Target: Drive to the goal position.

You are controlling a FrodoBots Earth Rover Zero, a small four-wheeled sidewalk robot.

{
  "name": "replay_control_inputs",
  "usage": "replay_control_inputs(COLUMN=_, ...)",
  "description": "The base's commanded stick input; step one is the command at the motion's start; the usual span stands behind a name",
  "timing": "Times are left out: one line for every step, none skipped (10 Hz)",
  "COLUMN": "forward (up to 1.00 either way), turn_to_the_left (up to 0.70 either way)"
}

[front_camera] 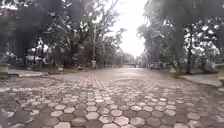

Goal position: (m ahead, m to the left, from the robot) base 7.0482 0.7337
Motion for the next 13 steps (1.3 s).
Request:
replay_control_inputs(forward=0.7, turn_to_the_left=0.0)
replay_control_inputs(forward=0.7, turn_to_the_left=0.0)
replay_control_inputs(forward=0.7, turn_to_the_left=0.0)
replay_control_inputs(forward=0.7, turn_to_the_left=0.0)
replay_control_inputs(forward=0.7, turn_to_the_left=0.0)
replay_control_inputs(forward=0.7, turn_to_the_left=0.0)
replay_control_inputs(forward=0.7, turn_to_the_left=0.0)
replay_control_inputs(forward=0.7, turn_to_the_left=0.0)
replay_control_inputs(forward=0.7, turn_to_the_left=0.0)
replay_control_inputs(forward=0.7, turn_to_the_left=0.0)
replay_control_inputs(forward=0.7, turn_to_the_left=0.0)
replay_control_inputs(forward=0.7, turn_to_the_left=0.0)
replay_control_inputs(forward=0.7, turn_to_the_left=0.0)
